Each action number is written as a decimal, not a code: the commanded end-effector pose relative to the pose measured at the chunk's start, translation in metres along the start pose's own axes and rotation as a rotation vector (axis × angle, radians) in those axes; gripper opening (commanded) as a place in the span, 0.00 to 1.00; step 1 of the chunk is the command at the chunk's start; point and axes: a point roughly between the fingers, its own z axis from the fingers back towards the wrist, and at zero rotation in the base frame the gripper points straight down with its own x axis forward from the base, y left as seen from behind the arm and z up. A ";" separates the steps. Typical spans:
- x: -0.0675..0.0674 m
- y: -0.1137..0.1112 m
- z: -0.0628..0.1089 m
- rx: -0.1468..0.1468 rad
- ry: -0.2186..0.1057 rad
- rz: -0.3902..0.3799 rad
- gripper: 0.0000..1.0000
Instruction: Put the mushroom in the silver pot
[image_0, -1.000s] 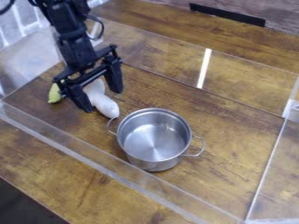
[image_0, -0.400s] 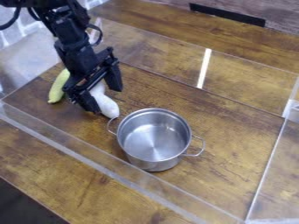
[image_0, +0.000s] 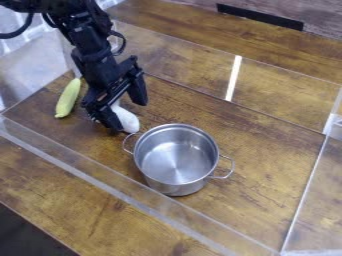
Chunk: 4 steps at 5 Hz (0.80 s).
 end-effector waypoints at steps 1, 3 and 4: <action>-0.009 -0.015 0.020 -0.047 -0.052 0.018 1.00; -0.001 -0.014 0.023 -0.041 -0.046 -0.021 0.00; -0.009 -0.022 0.047 -0.046 -0.019 -0.063 0.00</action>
